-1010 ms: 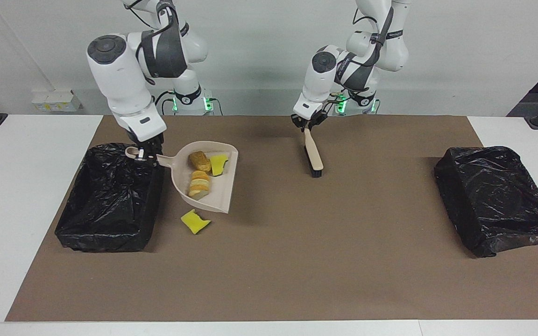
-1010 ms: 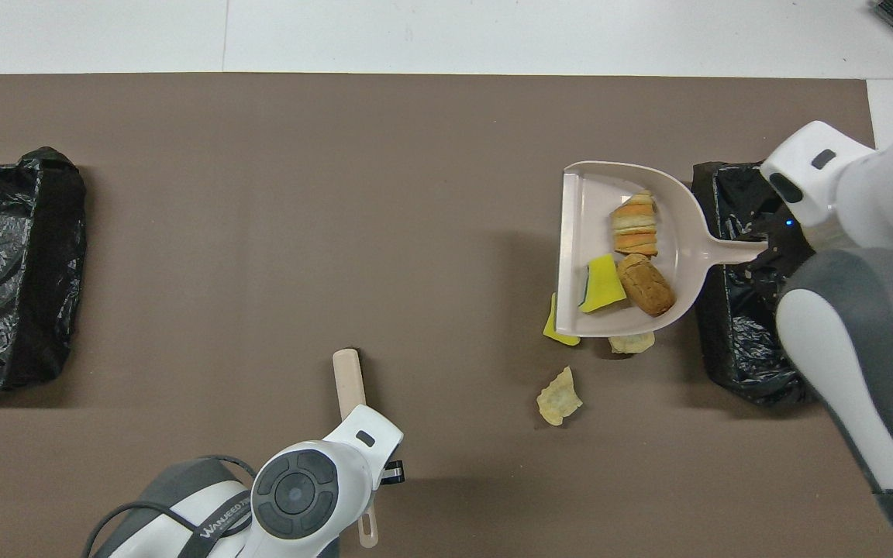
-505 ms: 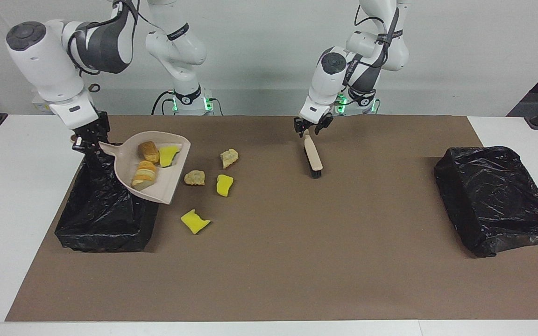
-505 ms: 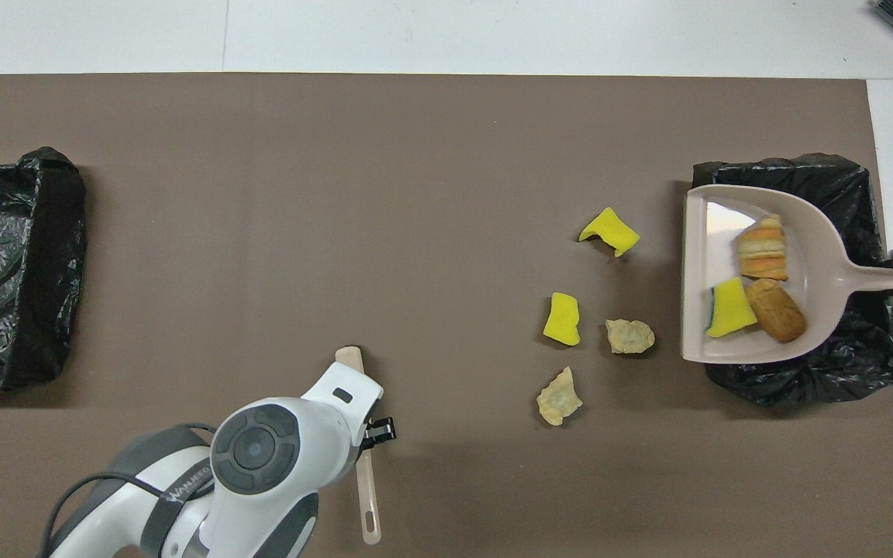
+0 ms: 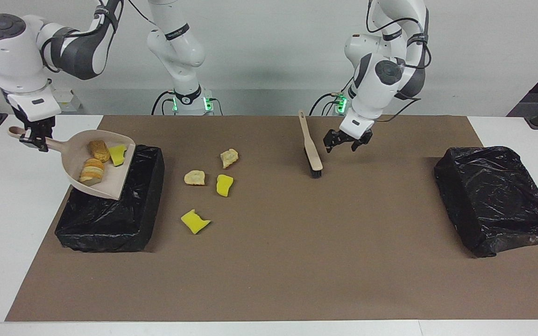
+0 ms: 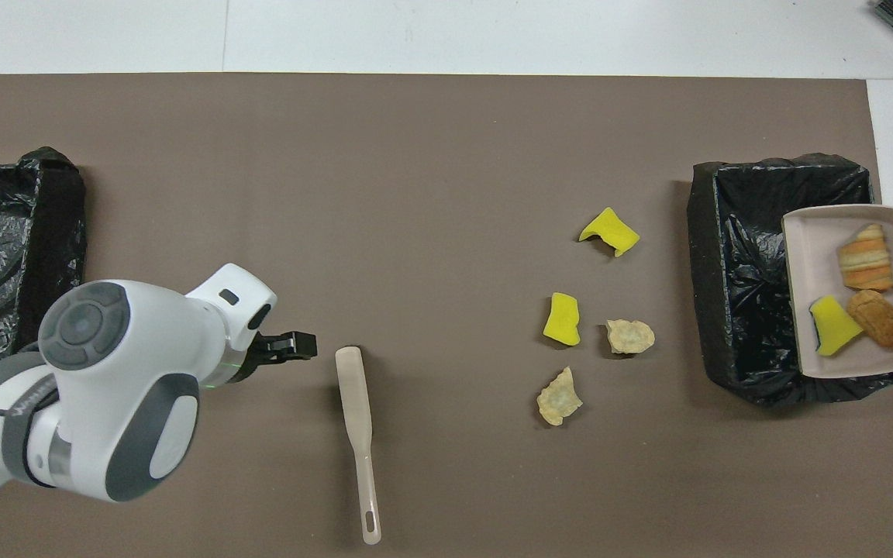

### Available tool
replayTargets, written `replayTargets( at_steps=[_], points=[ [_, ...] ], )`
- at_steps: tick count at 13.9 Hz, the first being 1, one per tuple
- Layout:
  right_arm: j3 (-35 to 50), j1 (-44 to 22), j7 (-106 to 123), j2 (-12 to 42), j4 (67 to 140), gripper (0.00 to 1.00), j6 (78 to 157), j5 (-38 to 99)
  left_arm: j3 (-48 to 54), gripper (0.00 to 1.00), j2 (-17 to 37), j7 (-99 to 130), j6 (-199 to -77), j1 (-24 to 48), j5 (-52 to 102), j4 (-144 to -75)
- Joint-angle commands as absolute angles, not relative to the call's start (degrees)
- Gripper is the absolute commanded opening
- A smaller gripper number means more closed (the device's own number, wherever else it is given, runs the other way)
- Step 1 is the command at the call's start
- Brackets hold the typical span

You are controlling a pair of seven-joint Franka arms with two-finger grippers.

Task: Sweep and dump trash in bin
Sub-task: 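Tilt the dustpan with the right gripper to dump trash into the bin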

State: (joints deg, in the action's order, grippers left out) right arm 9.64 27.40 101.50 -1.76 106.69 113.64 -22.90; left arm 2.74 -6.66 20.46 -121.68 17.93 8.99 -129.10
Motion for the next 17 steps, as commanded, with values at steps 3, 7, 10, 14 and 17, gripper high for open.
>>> replayTargets(
  at_steps=[3, 7, 10, 14, 17],
  points=[
    [10.2, 19.87, 90.36, -1.24, 107.93, 0.0, 113.29, -35.22, 3.34, 1.0, 2.01, 6.19, -115.06, 8.2, 3.08, -114.46],
    [10.2, 16.97, 86.94, 0.17, 107.93, 0.0, 110.84, -43.48, 3.34, 1.0, 4.39, -4.91, -108.29, 1.42, 2.55, -104.17],
    [10.19, 13.8, 84.12, 0.09, 106.79, 0.0, 104.61, -50.08, 3.34, 1.0, 4.31, -5.27, -101.37, 1.49, -1.48, -97.77],
    [10.89, 13.8, 83.15, -1.05, 101.88, 0.0, 101.09, -49.05, 3.6, 1.0, 2.73, -5.27, -93.08, 1.67, -1.14, -91.06],
    [11.6, 13.62, 81.49, -0.44, 98.27, 0.0, 99.75, -37.68, 3.6, 1.0, 0.09, -5.63, -93.7, 1.32, -0.88, -95.01]
  ],
)
